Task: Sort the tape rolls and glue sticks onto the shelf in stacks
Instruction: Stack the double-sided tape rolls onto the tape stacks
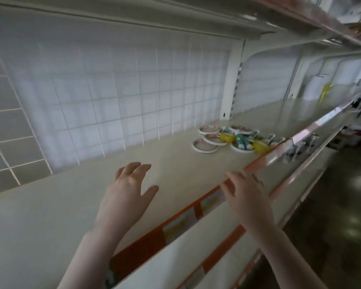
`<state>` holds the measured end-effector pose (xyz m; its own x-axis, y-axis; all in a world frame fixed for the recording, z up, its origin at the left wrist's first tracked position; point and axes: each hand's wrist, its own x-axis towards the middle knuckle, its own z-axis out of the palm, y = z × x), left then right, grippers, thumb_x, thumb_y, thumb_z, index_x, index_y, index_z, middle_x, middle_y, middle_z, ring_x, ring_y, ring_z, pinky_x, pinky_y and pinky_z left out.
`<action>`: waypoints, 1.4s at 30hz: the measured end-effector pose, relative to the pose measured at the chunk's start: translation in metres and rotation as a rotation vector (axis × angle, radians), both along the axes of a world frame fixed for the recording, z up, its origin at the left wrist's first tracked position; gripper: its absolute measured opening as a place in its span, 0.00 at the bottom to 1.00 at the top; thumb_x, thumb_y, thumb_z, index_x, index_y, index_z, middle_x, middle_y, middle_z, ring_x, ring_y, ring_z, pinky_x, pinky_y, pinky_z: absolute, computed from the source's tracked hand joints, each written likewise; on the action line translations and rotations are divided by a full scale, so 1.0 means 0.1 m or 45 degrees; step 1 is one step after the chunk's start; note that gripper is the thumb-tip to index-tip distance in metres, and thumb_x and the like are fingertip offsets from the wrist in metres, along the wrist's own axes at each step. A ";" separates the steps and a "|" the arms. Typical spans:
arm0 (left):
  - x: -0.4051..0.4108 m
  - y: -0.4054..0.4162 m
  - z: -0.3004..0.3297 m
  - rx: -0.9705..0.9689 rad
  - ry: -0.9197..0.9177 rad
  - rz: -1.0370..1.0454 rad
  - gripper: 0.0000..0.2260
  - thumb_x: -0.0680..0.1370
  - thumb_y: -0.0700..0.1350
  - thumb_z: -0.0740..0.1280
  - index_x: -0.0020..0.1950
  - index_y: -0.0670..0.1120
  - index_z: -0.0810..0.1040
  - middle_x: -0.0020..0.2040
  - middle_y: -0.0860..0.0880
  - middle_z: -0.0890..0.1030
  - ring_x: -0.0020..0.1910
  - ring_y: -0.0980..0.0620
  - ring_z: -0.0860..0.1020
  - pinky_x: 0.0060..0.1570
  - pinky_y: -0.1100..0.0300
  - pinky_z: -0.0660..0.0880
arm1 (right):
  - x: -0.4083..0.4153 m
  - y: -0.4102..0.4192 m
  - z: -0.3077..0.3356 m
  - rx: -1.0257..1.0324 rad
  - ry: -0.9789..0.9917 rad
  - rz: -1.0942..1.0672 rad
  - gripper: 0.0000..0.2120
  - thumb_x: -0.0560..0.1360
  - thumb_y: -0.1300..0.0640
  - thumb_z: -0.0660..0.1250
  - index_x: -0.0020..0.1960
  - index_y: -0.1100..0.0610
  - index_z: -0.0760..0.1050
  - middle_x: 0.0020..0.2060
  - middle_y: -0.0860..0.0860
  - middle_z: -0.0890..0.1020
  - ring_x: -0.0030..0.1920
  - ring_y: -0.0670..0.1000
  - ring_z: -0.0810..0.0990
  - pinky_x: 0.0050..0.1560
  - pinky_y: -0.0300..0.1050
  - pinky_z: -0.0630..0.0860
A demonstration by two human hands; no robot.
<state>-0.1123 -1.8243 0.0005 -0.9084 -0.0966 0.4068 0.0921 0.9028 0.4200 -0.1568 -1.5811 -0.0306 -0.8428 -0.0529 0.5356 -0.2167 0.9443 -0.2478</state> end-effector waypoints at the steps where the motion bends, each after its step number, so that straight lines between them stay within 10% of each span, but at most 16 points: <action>1: -0.13 0.11 0.01 -0.001 0.006 0.006 0.24 0.75 0.52 0.66 0.70 0.50 0.68 0.69 0.50 0.68 0.69 0.50 0.62 0.63 0.55 0.66 | -0.14 0.11 0.01 0.004 0.016 0.010 0.12 0.74 0.55 0.68 0.55 0.57 0.78 0.47 0.53 0.80 0.50 0.55 0.78 0.50 0.51 0.74; 19: -1.84 2.08 -0.03 -0.031 -0.035 0.409 0.22 0.74 0.50 0.69 0.67 0.49 0.72 0.66 0.49 0.72 0.65 0.48 0.69 0.61 0.59 0.64 | -2.85 1.89 0.07 -0.070 0.265 0.550 0.09 0.69 0.64 0.71 0.50 0.62 0.80 0.41 0.58 0.82 0.40 0.61 0.79 0.40 0.54 0.78; 42: -3.12 2.88 0.12 -0.232 -0.282 0.297 0.12 0.78 0.48 0.59 0.58 0.46 0.75 0.55 0.47 0.79 0.52 0.45 0.76 0.45 0.54 0.74 | -3.37 2.31 -0.03 -0.162 0.148 0.583 0.09 0.72 0.64 0.69 0.51 0.61 0.80 0.43 0.55 0.82 0.44 0.58 0.79 0.44 0.52 0.76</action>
<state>-0.4245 -1.5363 0.0129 -0.9385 -0.2555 0.2321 -0.2002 0.9507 0.2369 -0.4938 -1.3501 -0.0336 -0.6822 -0.3326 0.6511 -0.6360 0.7092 -0.3042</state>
